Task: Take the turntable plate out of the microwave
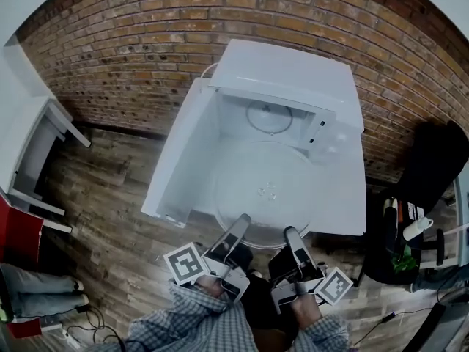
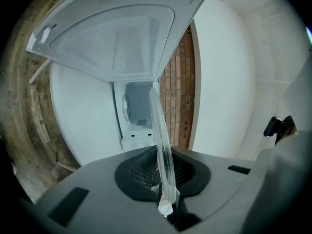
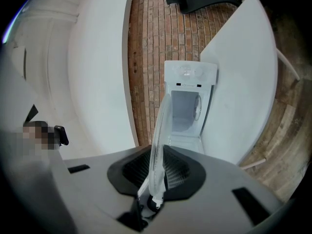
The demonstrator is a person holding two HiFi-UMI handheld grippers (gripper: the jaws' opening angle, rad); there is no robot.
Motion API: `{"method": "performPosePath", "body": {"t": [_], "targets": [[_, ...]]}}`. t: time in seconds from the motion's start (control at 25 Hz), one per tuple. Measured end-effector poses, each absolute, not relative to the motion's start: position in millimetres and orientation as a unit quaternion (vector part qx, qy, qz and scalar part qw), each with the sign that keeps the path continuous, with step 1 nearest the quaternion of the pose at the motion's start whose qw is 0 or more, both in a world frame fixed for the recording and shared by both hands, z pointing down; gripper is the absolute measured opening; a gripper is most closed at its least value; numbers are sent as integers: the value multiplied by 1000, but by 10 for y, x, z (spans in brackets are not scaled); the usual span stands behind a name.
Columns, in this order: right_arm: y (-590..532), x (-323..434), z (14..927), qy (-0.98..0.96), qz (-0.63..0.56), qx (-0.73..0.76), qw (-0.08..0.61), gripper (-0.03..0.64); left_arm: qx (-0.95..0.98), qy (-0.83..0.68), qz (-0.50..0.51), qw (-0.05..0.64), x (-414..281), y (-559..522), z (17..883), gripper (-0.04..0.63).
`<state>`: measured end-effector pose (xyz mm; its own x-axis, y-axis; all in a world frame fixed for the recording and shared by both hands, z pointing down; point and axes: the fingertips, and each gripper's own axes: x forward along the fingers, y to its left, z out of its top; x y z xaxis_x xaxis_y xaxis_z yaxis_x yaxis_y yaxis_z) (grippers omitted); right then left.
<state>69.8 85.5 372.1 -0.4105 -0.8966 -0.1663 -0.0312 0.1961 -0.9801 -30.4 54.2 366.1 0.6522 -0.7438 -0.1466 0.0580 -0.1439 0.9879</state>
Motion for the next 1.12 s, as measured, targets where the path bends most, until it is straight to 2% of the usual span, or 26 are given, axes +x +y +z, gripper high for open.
{"method": "performPosePath", "body": {"t": [1.12], "targets": [[652, 659, 3756, 652, -533, -346, 415, 61, 676, -258, -338, 602, -341, 354, 3681, 43]]}}
